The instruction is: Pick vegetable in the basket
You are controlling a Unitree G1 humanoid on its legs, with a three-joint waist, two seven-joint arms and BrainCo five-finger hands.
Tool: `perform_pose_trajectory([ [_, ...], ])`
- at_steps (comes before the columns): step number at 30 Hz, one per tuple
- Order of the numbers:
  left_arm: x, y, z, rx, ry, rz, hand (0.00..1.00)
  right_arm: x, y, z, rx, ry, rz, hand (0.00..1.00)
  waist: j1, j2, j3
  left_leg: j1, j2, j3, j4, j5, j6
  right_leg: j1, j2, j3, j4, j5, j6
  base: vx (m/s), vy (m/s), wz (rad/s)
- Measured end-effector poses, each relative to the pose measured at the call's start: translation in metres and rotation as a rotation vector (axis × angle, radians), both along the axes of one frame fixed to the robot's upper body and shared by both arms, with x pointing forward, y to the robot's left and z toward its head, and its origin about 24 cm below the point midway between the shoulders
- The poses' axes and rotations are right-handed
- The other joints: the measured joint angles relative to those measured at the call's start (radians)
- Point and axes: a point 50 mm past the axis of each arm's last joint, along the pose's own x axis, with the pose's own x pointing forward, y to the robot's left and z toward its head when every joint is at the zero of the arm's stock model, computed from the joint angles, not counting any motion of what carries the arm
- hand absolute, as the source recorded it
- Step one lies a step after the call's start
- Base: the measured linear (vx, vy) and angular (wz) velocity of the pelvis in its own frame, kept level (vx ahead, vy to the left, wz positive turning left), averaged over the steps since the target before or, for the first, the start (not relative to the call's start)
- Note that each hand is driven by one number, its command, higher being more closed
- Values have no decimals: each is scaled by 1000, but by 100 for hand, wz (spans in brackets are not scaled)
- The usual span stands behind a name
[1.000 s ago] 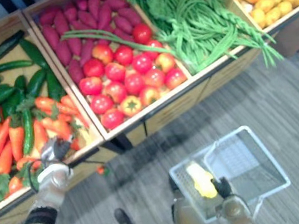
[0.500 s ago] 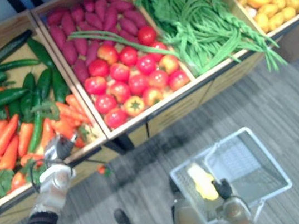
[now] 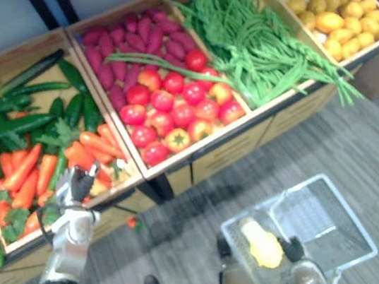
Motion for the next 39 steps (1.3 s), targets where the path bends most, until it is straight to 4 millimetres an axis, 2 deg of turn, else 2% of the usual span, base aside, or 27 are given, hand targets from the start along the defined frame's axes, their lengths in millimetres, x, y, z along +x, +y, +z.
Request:
perform_pose_trajectory([
  [4,-6,5,5,27,-15,-25,100,2,-16,7,-41,-3,-3,100,0,0,-29,17,-15,-9,-21,18,3,8,-4,-10,-6,1,1,8,3,8],
  [10,-12,7,32,104,-91,-104,100,19,-61,36,-177,-35,13,100,-3,-8,-45,21,-33,-30,-43,29,11,26,-12,-22,-25,9,12,-9,4,11],
  [14,-20,-1,39,181,-95,-216,100,31,-91,63,-305,-46,62,100,-3,-9,-59,38,-40,-32,-58,32,12,52,-14,-23,-42,13,17,0,1,1],
  [19,-22,-24,36,236,-47,-402,100,56,-106,96,-434,-65,225,100,-5,-9,-64,58,-48,-19,-66,33,13,54,-16,-1,-44,17,23,9,0,-7],
  [24,-27,-42,26,267,17,-549,100,80,-96,116,-495,-112,392,100,-8,-11,-66,85,-50,27,-69,26,13,53,-10,44,-45,20,27,4,-1,-26],
  [28,-31,-64,20,236,43,-662,100,101,-75,130,-531,-158,562,100,-8,-11,-69,110,-49,80,-63,10,10,52,-1,94,-45,25,32,8,-9,-38],
  [30,-33,-82,23,239,31,-748,100,112,-59,139,-550,-189,673,100,-6,-12,-69,130,-46,117,-46,-7,6,52,6,129,-43,30,35,23,-8,-41],
  [33,-38,-105,25,240,12,-865,100,121,-39,147,-571,-241,782,100,-7,-13,-77,142,-31,168,-12,-38,2,52,12,170,-41,31,37,12,-9,-44],
  [39,-47,-135,23,235,19,-1012,100,128,-10,157,-576,-322,905,100,-13,-14,-97,161,-3,235,60,-93,-10,53,31,217,-35,31,37,10,0,-34],
])
